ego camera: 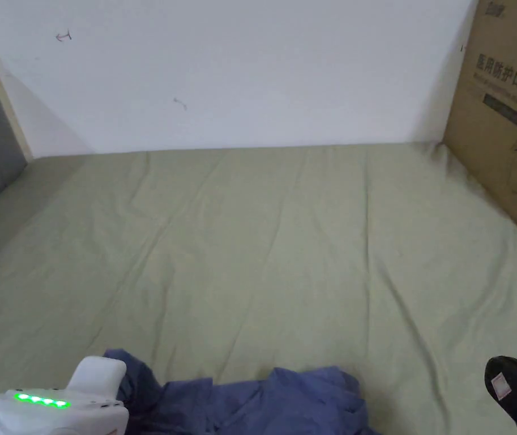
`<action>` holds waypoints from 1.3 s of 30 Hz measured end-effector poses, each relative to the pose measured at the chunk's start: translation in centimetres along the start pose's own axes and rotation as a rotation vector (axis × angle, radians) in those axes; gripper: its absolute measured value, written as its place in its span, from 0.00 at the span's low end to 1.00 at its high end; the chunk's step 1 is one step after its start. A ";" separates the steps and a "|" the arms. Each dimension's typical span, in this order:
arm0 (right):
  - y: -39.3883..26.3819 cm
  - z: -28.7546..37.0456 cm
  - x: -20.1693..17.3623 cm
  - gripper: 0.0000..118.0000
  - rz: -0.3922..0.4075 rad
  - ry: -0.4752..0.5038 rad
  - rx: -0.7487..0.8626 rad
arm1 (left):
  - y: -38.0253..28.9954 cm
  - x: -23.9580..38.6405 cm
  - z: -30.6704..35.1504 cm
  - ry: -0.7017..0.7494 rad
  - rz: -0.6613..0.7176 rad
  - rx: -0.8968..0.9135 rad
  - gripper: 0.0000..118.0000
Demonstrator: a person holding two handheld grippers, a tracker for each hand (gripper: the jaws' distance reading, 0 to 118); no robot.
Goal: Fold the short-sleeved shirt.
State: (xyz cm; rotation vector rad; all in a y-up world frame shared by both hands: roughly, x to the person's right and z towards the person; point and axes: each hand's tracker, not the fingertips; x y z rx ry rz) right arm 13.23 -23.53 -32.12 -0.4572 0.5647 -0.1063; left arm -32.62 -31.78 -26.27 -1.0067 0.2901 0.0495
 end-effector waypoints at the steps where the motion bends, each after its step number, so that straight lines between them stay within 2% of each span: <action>1: -0.2 0.3 0.0 0.03 0.011 -0.015 0.005 | 0.0 0.1 0.7 -0.020 0.056 -0.003 0.11; 3: -0.4 1.0 0.3 0.03 0.015 -0.013 0.018 | 0.6 1.2 2.0 -0.088 0.113 -0.004 0.11; 7: -0.8 2.2 0.9 0.03 0.002 -0.002 0.036 | 3.1 6.2 2.7 -0.266 0.089 0.007 0.12; 9: -0.9 2.8 1.2 0.03 -0.005 -0.004 0.043 | 4.3 9.3 1.8 -0.380 0.120 -0.015 0.12; 12: -1.1 3.5 2.1 0.03 -0.030 -0.025 0.045 | 6.0 14.1 -0.4 -0.510 0.134 -0.034 0.29; 13: -1.2 3.7 2.5 0.03 -0.044 -0.031 0.043 | 6.2 15.6 -1.4 -0.557 0.134 -0.046 0.29; 14: -1.3 3.9 2.9 0.03 -0.060 -0.038 0.041 | 6.5 17.0 -2.7 -0.612 0.158 -0.091 0.50; 17: -1.5 4.2 3.8 0.03 -0.084 -0.065 0.028 | 6.5 19.0 -4.7 -0.736 0.259 -0.162 0.96; 18: -1.6 4.2 4.1 0.03 -0.086 -0.072 0.024 | 6.4 19.0 -4.5 -0.775 0.284 -0.151 0.99; 20: -1.8 4.4 4.5 0.03 -0.093 -0.076 0.023 | 6.5 18.1 -3.3 -0.811 0.311 -0.093 0.98; 24: -1.8 4.0 5.1 0.03 -0.118 -0.075 0.021 | 6.2 14.4 0.1 -0.714 0.278 0.034 0.98; 25: -1.7 3.9 5.2 0.03 -0.123 -0.072 0.025 | 6.1 13.4 1.2 -0.652 0.253 0.071 0.96; 26: -1.6 3.9 5.2 0.03 -0.127 -0.070 0.033 | 5.8 12.4 2.2 -0.602 0.229 0.129 0.84; 27: -1.5 3.9 5.2 0.03 -0.127 -0.068 0.043 | 5.4 11.9 3.1 -0.565 0.203 0.178 0.63; 29: -1.2 3.9 5.1 0.03 -0.124 -0.061 0.058 | 4.7 11.5 4.5 -0.478 0.142 0.250 0.00; 31: -1.1 3.9 5.0 0.03 -0.115 -0.062 0.067 | 3.7 12.5 4.5 -0.398 0.125 0.290 0.00; 32: -1.2 3.9 5.0 0.03 -0.111 -0.063 0.068 | 3.4 13.1 3.9 -0.417 0.113 0.275 0.00; 35: -1.2 3.6 5.0 0.03 -0.116 -0.056 0.056 | 3.5 16.4 0.7 -0.614 0.123 0.128 0.00; 39: -1.2 4.2 4.9 0.03 -0.116 -0.063 0.046 | 3.6 22.1 -3.7 -0.632 0.010 0.016 0.00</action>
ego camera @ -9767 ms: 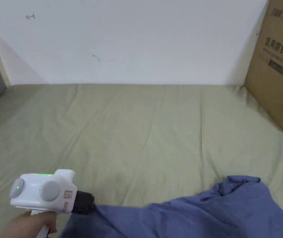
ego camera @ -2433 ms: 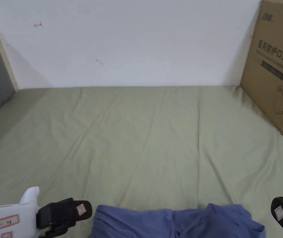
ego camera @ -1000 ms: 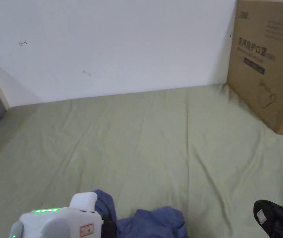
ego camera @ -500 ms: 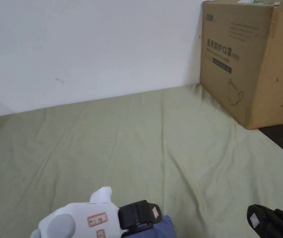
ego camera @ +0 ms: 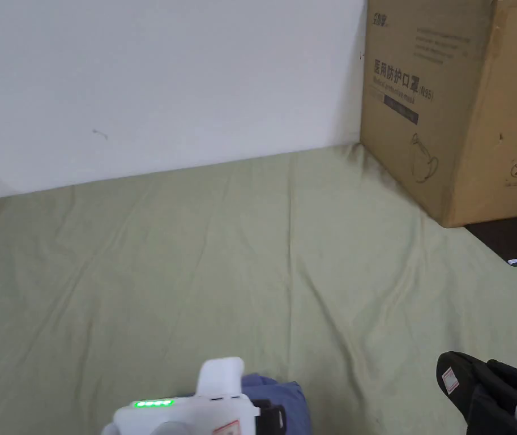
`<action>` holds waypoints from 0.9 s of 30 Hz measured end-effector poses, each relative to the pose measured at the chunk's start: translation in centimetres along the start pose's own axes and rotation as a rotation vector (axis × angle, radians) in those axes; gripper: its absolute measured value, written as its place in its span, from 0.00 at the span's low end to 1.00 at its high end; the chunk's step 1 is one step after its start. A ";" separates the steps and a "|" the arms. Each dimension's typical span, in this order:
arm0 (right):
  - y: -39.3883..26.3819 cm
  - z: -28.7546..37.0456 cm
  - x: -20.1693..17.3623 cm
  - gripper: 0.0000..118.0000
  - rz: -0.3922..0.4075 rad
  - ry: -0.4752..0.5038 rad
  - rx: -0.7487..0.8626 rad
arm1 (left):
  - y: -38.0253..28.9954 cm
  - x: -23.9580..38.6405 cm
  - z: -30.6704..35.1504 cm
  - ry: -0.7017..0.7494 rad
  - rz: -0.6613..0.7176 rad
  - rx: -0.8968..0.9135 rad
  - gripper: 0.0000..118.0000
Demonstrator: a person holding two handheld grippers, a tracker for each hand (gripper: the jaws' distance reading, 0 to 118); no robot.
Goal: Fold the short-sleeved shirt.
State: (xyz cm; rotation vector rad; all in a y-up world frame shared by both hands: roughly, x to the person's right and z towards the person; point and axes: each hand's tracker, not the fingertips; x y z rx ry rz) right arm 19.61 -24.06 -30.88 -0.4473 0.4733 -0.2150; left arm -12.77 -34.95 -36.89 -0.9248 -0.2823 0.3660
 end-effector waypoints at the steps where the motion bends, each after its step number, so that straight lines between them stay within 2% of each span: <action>1: 0.1 0.3 0.0 0.03 -0.002 -0.001 -0.001 | -0.2 0.1 -1.9 -0.005 -0.016 -0.044 0.00; 4: 0.4 1.0 0.1 0.03 0.004 -0.005 -0.002 | -1.8 -0.1 -6.6 0.002 -0.018 -0.174 0.00; 5: 0.5 1.2 0.2 0.03 0.014 -0.012 -0.007 | -2.3 -0.7 -7.0 -0.037 0.030 -0.149 0.00; 7: 0.4 1.2 0.3 0.03 0.027 -0.014 -0.017 | -2.5 -1.0 -6.4 -0.102 0.213 -0.048 0.00; 9: 0.2 1.0 0.4 0.03 0.023 -0.006 -0.027 | -2.8 -0.8 -5.5 -0.088 0.260 -0.034 0.00; 12: -0.1 0.4 0.0 0.03 -0.021 0.034 -0.048 | -2.8 1.2 -0.9 -0.062 0.106 0.141 0.00; 14: 0.4 0.3 -0.7 0.03 -0.021 0.064 -0.030 | -2.7 2.6 4.2 0.004 -0.007 0.316 0.00; 18: 2.9 0.8 -3.2 0.03 0.088 0.083 0.094 | -2.4 4.6 15.2 0.166 -0.188 0.666 0.00; 20: 4.3 1.4 -4.6 0.03 0.138 0.087 0.184 | -2.2 5.2 19.7 0.312 -0.268 0.790 0.00; 23: 5.2 2.6 -6.4 0.03 0.192 0.022 0.361 | -3.3 5.5 24.4 0.469 -0.282 0.913 0.00; 27: 3.6 2.6 -7.3 0.03 0.219 -0.041 0.492 | -6.8 3.8 25.3 0.613 -0.245 1.006 0.00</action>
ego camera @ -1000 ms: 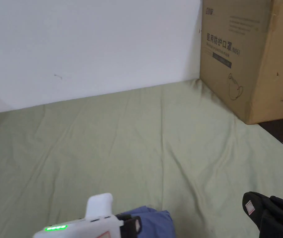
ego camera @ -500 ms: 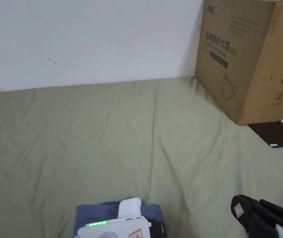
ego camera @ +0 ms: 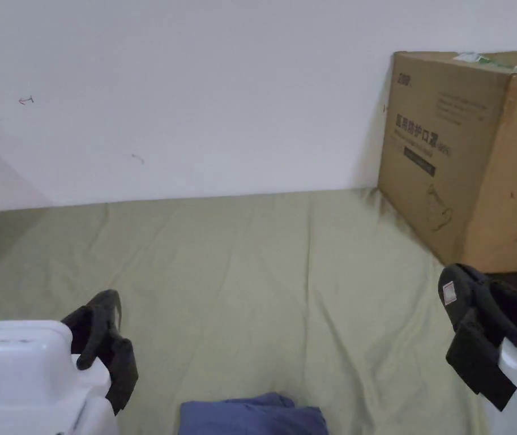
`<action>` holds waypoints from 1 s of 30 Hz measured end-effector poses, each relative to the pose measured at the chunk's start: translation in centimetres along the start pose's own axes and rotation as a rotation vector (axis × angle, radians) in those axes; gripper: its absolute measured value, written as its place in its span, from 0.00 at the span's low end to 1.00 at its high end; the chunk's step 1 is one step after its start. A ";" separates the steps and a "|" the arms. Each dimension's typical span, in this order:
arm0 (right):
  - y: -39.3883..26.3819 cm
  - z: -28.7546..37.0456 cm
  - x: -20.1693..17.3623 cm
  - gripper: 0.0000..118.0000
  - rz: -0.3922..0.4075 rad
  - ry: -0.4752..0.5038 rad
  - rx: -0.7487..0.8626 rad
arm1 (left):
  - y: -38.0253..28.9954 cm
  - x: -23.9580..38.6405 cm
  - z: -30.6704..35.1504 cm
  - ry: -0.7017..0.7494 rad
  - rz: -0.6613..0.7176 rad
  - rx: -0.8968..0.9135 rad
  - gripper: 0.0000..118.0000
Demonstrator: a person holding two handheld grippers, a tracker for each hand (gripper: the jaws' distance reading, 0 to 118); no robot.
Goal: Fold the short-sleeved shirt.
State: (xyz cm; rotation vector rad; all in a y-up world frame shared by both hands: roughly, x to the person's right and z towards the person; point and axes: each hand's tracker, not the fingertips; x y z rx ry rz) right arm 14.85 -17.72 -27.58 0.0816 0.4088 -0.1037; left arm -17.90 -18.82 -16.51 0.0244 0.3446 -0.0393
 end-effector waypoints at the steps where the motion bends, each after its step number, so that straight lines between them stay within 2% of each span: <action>1: -1.1 0.2 -0.3 0.03 0.019 -0.032 -0.001 | -1.3 -0.2 0.5 0.020 -0.012 -0.006 0.00; 3: -3.0 0.1 -0.5 0.03 0.033 -0.067 -0.088 | -3.2 -0.2 1.5 0.081 -0.048 -0.049 0.00; 5: -3.7 0.0 -0.4 0.03 -0.017 -0.057 -0.173 | -4.1 -0.3 1.9 0.074 -0.023 -0.093 0.00; 7: -3.6 0.3 -0.1 0.03 -0.055 -0.051 -0.156 | -4.1 -0.7 1.9 0.050 0.011 -0.088 0.00; 10: -2.5 0.0 -0.2 0.03 -0.008 -0.032 -0.134 | -3.1 -0.7 1.0 0.049 -0.004 -0.088 0.00; 11: -2.2 -0.2 -0.3 0.03 -0.010 0.016 -0.125 | -3.0 -0.9 0.6 0.036 0.011 -0.096 0.00; 13: -2.3 -1.2 -0.3 0.03 -0.068 0.155 -0.167 | -2.8 -0.9 0.3 0.035 0.042 -0.113 0.00; 15: -3.7 -4.0 -0.8 0.03 -0.113 0.254 -0.393 | -3.1 -1.0 0.4 0.045 0.043 -0.118 0.00; 16: -5.2 -5.8 -1.1 0.03 -0.153 0.293 -0.540 | -3.4 -1.1 0.3 0.045 0.039 -0.128 0.00; 17: -7.4 -7.5 -1.2 0.03 -0.227 0.331 -0.692 | -3.8 -1.1 0.1 0.024 0.022 -0.173 0.00; 19: -12.4 -10.1 -1.0 0.03 -0.369 0.344 -0.884 | -4.6 -1.3 -0.8 -0.028 -0.006 -0.283 0.00; 20: -14.4 -10.8 -1.0 0.03 -0.397 0.317 -0.947 | -5.2 -1.3 -0.9 -0.028 -0.022 -0.310 0.00; 22: -18.0 -11.8 -0.7 0.03 -0.390 0.255 -1.039 | -6.0 -1.4 -0.7 -0.017 -0.035 -0.304 0.00; 25: -21.6 -12.7 0.1 0.03 -0.295 0.174 -1.131 | -6.8 -2.4 -0.9 -0.026 -0.020 -0.333 0.00; 27: -23.4 -12.6 0.7 0.03 -0.302 0.204 -1.215 | -7.6 -3.6 -2.2 -0.081 0.067 -0.387 0.00; 28: -23.9 -12.5 1.0 0.03 -0.322 0.211 -1.206 | -8.1 -4.7 -3.2 -0.140 0.137 -0.427 0.01; 29: -23.8 -12.4 1.4 0.03 -0.342 0.210 -1.169 | -8.9 -6.0 -4.5 -0.213 0.243 -0.485 0.11; 30: -23.9 -12.4 1.7 0.03 -0.349 0.214 -1.169 | -9.9 -7.3 -5.9 -0.280 0.366 -0.549 0.29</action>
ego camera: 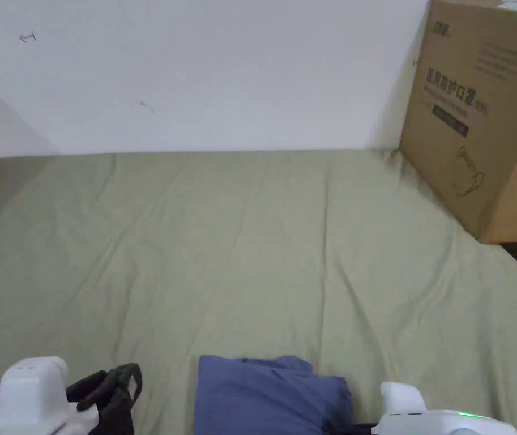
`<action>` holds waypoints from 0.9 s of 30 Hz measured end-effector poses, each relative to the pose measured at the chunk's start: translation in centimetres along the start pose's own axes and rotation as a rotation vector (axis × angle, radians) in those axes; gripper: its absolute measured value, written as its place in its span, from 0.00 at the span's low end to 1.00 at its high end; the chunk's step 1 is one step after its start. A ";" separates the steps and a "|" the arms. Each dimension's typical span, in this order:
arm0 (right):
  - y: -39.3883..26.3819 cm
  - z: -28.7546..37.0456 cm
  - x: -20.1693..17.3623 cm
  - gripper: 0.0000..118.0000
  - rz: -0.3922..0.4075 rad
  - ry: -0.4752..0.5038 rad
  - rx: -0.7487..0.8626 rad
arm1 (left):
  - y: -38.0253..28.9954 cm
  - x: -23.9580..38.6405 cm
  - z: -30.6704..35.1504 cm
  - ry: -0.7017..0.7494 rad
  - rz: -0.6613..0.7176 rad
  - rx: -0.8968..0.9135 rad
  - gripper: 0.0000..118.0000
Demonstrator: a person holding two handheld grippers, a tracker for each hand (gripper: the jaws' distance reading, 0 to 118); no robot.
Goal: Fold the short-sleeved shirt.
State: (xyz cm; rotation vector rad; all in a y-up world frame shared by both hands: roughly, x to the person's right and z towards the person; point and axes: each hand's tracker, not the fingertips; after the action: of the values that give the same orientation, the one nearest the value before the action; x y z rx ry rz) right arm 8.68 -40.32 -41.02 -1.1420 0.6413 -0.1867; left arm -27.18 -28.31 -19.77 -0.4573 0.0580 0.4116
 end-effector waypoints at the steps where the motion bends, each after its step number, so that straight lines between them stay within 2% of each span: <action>1: 0.2 -0.1 0.1 0.03 0.001 0.006 -0.009 | 0.1 -2.1 -1.4 -0.098 0.128 -0.067 0.53; 2: 0.2 -0.1 0.2 0.03 0.004 0.010 -0.012 | -0.2 -4.3 -3.0 -0.196 0.268 -0.123 0.85; 3: 0.2 -0.1 0.2 0.03 0.010 0.013 -0.012 | -0.5 -6.1 -4.5 -0.274 0.373 -0.193 0.98; 5: -0.1 0.2 0.0 0.03 0.033 0.019 -0.006 | -2.0 -8.8 -7.9 -0.377 0.500 -0.304 1.00; 7: -0.3 0.2 0.0 0.03 0.040 0.023 0.000 | -3.3 -10.3 -10.8 -0.457 0.551 -0.379 1.00; 9: -0.6 0.4 0.1 0.03 0.035 0.032 0.008 | -4.8 -11.4 -13.9 -0.444 0.576 -0.480 1.00; 11: -0.7 0.5 0.4 0.03 0.026 0.046 0.013 | -6.7 -11.4 -16.5 -0.492 0.619 -0.557 1.00; 13: -0.7 0.6 0.5 0.03 0.013 0.058 0.014 | -7.3 -10.6 -18.6 -0.682 0.661 -0.515 1.00; 15: -0.8 0.6 0.5 0.03 -0.004 0.065 0.016 | -8.3 -9.0 -21.3 -0.809 0.758 -0.541 1.00; 16: -0.8 0.6 0.5 0.03 -0.013 0.066 0.017 | -9.2 -8.1 -22.6 -0.821 0.791 -0.566 0.95; 17: -0.8 0.6 0.5 0.03 -0.018 0.066 0.018 | -9.6 -7.3 -23.7 -0.803 0.747 -0.584 0.69; 18: -0.9 0.6 0.5 0.03 -0.019 0.062 0.018 | -9.6 -6.9 -24.0 -0.730 0.647 -0.581 0.31; 19: -0.9 0.6 0.6 0.03 -0.019 0.062 0.018 | -10.0 -6.7 -24.3 -0.568 0.490 -0.579 0.21; 20: -0.8 0.5 0.8 0.03 -0.020 0.066 0.016 | -10.8 -7.0 -24.4 -0.533 0.472 -0.595 0.21; 21: -0.8 0.5 1.0 0.03 -0.022 0.069 0.014 | -10.3 -7.8 -23.9 -0.699 0.630 -0.542 0.21; 23: -0.9 0.5 1.3 0.03 -0.031 0.086 0.015 | -9.8 -7.3 -23.1 -0.626 0.583 -0.583 0.21; 27: -0.4 2.8 0.1 0.03 -0.073 0.092 0.013 | -6.7 -4.7 -20.2 -0.476 0.463 -0.537 0.22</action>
State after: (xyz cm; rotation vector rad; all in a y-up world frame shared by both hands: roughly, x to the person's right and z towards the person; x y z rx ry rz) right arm 10.41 -38.31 -40.02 -1.1504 0.6786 -0.3068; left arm -28.09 -44.45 -34.34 -0.8672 -0.4258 0.9928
